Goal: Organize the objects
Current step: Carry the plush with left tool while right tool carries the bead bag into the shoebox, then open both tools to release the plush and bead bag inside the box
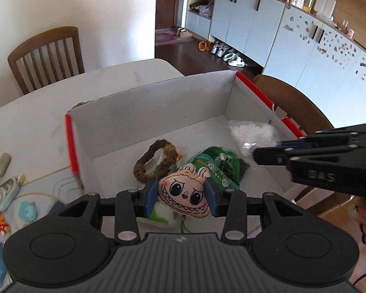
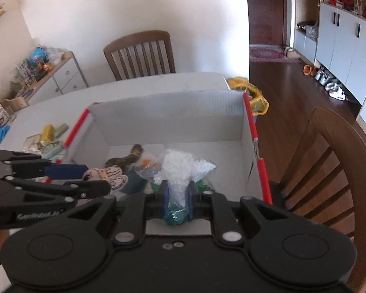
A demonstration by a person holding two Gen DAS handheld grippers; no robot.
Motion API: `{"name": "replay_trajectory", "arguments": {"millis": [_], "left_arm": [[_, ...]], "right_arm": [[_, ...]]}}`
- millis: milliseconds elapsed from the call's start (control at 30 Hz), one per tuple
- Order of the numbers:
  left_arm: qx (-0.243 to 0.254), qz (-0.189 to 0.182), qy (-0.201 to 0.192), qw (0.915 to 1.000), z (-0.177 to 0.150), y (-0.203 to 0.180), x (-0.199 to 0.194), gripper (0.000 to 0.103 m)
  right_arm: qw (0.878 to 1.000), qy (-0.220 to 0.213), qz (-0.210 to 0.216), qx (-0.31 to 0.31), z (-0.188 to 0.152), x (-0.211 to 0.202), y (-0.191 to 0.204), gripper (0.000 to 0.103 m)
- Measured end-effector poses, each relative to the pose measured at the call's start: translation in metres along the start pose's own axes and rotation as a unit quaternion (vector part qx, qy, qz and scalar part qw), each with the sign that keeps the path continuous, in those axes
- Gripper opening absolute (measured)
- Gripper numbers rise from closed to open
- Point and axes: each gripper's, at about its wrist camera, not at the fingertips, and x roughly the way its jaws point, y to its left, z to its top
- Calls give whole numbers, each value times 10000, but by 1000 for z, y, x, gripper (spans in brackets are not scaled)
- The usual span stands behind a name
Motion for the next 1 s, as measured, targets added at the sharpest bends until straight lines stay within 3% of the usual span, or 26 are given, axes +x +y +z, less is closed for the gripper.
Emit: {"name": "replay_trajectory", "arguments": {"millis": [467,700,900,1000], "left_arm": [[103,99,417,9990,12,-9,40,41],[-84,24,711,9974,13,-5,53,42],[-260,-27,777,9966,11,-1,53,43],[-282,-12,773,9966,8,-1,51,52]], "right_arm": [[9987,478,-98,-115,6,55,-4,14],[9982,557,-136,-159,5,57,-2,15],[9984,546,-94,-142,2,50,-3,21],[9986,520,-72,-113,3,47,-5,23]]}}
